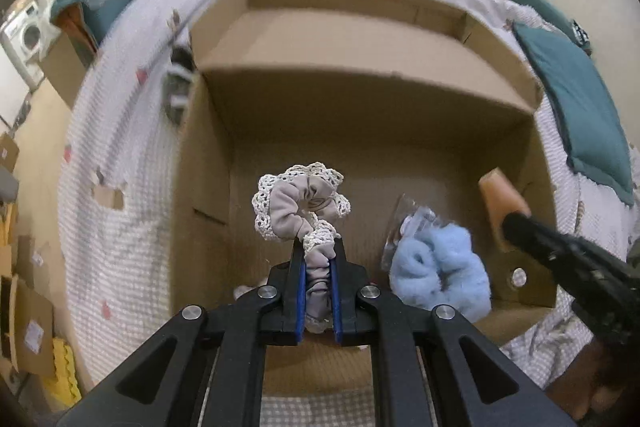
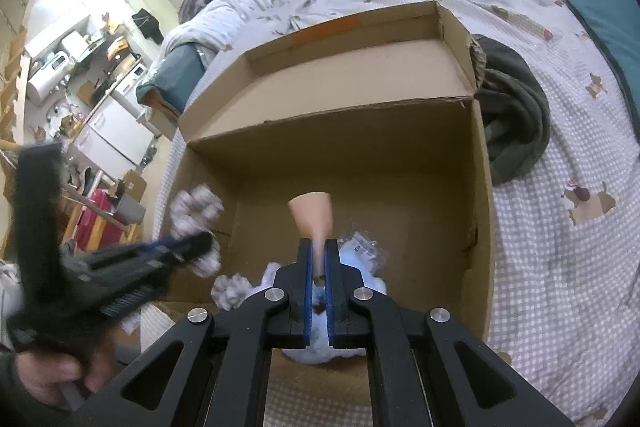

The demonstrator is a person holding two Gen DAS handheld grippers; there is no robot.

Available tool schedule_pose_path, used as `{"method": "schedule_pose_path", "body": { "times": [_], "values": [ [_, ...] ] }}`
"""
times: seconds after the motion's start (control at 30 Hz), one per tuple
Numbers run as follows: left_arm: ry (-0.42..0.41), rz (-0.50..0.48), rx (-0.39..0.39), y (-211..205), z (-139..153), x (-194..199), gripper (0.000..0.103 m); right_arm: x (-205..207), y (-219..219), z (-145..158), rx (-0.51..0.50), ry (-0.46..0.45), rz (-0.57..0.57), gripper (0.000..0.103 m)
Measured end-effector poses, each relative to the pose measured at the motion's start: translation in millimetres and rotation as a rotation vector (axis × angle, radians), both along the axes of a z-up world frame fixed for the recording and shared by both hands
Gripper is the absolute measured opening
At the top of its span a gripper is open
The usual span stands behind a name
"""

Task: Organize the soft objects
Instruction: 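Carry the scrunchie and the tan cylinder over the box, then open both tools to drop the scrunchie and cylinder into the box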

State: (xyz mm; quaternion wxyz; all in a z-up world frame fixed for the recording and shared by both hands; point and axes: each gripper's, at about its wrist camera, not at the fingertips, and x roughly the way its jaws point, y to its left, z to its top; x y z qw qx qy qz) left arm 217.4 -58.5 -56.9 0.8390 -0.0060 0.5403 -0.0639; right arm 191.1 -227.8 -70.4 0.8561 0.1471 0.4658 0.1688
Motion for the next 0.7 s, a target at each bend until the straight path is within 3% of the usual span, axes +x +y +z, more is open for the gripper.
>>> {"method": "schedule_pose_path", "body": {
  "times": [0.6,0.7],
  "values": [
    [-0.046,-0.038,0.058,-15,-12,-10,0.013,12,6,-15,0.006,0.048,0.004,0.008],
    [-0.057,-0.040,0.061,-17,-9,-11,0.026,11,5,-15,0.011,0.053,-0.007,0.014]
  ]
}}
